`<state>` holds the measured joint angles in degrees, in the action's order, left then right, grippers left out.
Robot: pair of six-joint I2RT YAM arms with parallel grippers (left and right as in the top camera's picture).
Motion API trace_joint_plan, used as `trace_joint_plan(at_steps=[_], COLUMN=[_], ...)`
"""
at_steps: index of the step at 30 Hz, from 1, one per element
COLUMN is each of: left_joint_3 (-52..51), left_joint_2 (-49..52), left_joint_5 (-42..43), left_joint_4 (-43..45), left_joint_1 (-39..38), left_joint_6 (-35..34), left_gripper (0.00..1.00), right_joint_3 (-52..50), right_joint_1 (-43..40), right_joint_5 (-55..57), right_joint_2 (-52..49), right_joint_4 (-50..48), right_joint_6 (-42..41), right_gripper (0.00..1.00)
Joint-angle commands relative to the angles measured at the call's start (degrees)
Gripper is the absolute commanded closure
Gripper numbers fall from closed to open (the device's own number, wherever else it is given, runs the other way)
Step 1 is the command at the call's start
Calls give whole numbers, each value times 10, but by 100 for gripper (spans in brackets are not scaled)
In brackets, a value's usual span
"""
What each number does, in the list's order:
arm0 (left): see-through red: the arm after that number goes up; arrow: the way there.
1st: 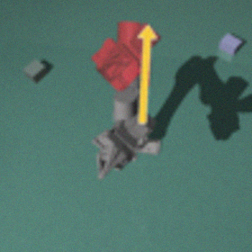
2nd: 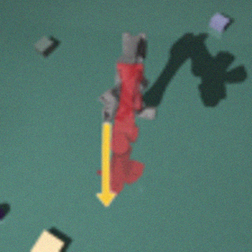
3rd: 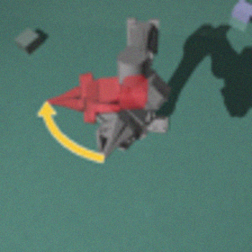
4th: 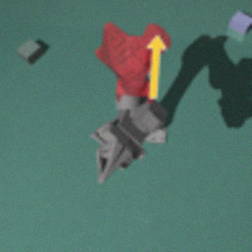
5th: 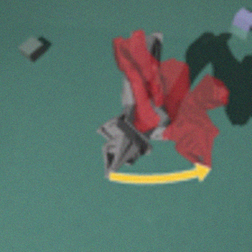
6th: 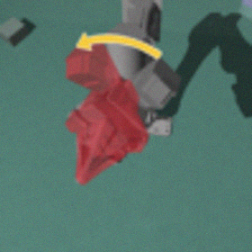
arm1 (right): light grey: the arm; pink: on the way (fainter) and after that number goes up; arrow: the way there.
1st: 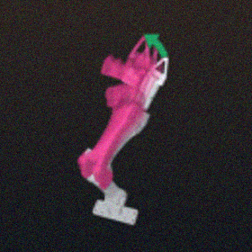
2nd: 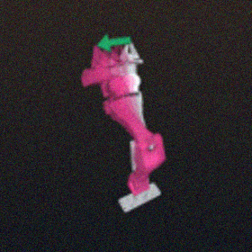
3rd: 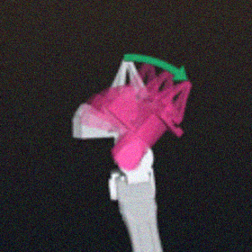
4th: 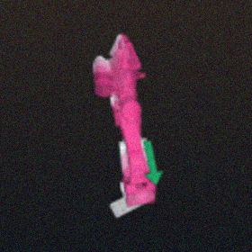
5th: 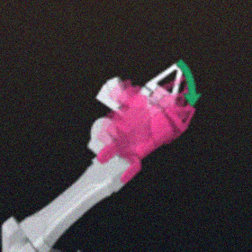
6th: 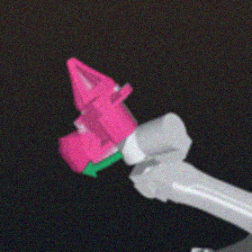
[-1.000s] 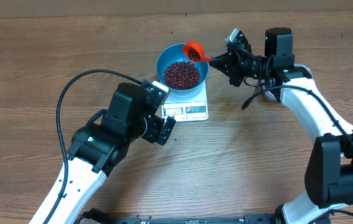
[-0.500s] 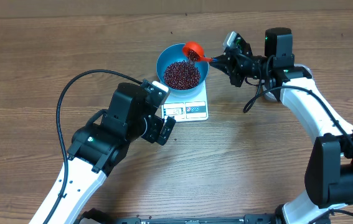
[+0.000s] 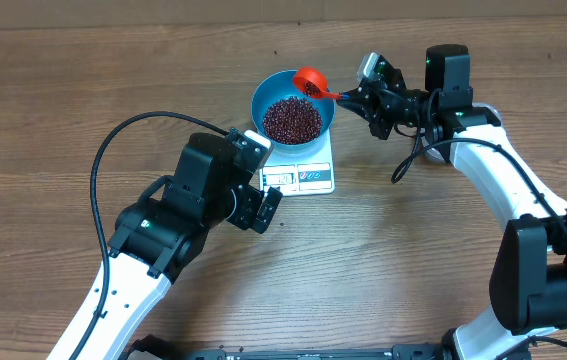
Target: Scoop item into bowl and weigh 150g on scale
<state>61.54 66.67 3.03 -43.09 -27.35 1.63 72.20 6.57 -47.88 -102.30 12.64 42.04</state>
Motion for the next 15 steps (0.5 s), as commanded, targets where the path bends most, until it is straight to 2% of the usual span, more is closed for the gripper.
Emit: trace_joint_plan(at_steps=[1, 15], left_joint_3=[14, 14], left_joint_2=[4, 4], left_joint_5=[9, 9], left_joint_4=[0, 0], left_joint_1=[-2, -2], left_joint_6=[-5, -5], left_gripper=[0, 0], right_joint_3=[1, 1], right_joint_1=[2, 2], right_joint_5=[-1, -19], right_joint_2=[-1, -1], right_joint_4=[-3, -5], right_joint_6=[5, 5], right_gripper=[96, 96])
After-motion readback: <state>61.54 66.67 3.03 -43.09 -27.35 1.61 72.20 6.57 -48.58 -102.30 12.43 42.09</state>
